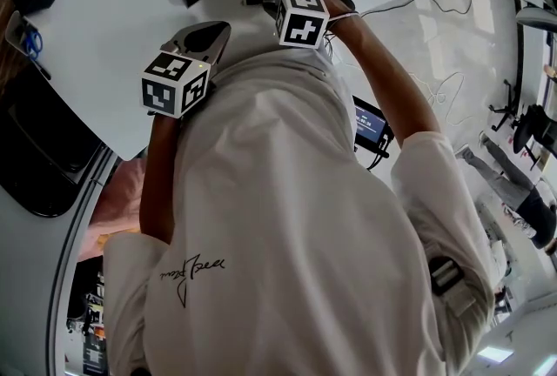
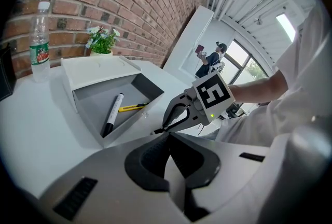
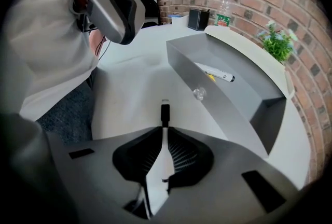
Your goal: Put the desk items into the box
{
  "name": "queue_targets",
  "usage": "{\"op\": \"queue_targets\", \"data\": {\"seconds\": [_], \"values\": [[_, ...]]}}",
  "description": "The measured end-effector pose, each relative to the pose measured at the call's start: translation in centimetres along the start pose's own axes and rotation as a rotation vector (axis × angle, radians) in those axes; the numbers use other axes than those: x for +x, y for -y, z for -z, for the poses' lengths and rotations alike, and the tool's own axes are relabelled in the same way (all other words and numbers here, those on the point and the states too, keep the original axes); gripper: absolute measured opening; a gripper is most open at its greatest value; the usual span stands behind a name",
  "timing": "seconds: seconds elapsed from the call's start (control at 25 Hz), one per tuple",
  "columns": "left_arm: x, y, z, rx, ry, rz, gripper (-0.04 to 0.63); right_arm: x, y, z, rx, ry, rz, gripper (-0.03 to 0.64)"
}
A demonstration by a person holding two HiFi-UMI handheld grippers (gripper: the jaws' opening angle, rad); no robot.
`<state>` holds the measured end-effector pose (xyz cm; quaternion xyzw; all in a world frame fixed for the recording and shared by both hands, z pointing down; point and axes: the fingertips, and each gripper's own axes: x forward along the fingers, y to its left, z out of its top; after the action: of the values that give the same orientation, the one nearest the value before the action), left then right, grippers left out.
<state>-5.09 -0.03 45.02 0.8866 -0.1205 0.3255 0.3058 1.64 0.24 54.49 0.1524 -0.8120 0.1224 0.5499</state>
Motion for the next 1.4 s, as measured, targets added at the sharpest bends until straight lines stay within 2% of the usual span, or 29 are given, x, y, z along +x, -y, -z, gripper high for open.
{"op": "queue_targets", "data": {"seconds": [0.36, 0.92, 1.4], "values": [[-0.1, 0.1, -0.1, 0.011, 0.002, 0.001, 0.005, -0.3, -1.0, -0.1, 0.100, 0.024, -0.019, 0.055], [-0.2, 0.3, -0.3, 0.019, 0.016, 0.002, 0.005, -1.6, -1.5, -0.3, 0.220, 0.079, 0.010, 0.055], [-0.1, 0.5, -0.3, 0.024, 0.019, 0.017, 0.005, -3.0, -2.5, 0.0, 0.263, 0.099, 0.041, 0.055]]}}
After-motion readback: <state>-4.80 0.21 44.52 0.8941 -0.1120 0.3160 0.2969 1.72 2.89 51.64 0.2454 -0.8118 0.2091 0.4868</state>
